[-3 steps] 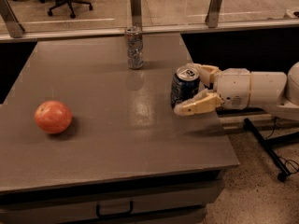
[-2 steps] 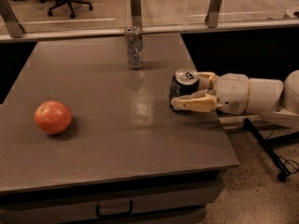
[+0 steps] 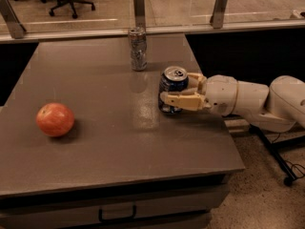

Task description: Move pepsi can near apple

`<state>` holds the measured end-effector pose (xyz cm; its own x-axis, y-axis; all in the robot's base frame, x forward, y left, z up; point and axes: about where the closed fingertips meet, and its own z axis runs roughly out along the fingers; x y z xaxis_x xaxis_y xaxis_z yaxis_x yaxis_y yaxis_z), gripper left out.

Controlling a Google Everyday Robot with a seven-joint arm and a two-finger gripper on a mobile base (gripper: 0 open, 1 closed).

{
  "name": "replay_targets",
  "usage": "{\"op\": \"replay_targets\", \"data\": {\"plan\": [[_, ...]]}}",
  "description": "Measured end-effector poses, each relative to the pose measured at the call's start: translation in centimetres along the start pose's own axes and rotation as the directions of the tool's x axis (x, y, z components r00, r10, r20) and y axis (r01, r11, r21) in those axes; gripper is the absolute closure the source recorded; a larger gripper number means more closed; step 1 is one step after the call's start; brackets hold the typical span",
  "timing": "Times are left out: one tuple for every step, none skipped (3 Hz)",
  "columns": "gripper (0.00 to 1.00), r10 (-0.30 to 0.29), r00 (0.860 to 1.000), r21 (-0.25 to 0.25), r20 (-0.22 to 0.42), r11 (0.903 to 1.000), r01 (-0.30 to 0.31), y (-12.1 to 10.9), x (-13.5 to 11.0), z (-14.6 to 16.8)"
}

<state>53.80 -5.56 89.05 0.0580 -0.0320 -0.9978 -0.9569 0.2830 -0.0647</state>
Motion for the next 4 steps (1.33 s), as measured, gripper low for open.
{"op": "replay_targets", "data": {"plan": [[1.0,0.008,1.0,-0.069,-0.018,0.9976,-0.009,0.6,-1.6,3.5],[1.0,0.023,0.999,-0.137,-0.045,0.9902,-0.029,1.6,-2.0,7.1],[1.0,0.024,0.999,-0.23,-0.041,0.9726,-0.033,2.9,-1.6,11.1],[1.0,0.009,1.0,-0.317,-0.018,0.9483,-0.014,4.0,-1.5,14.5]]}}
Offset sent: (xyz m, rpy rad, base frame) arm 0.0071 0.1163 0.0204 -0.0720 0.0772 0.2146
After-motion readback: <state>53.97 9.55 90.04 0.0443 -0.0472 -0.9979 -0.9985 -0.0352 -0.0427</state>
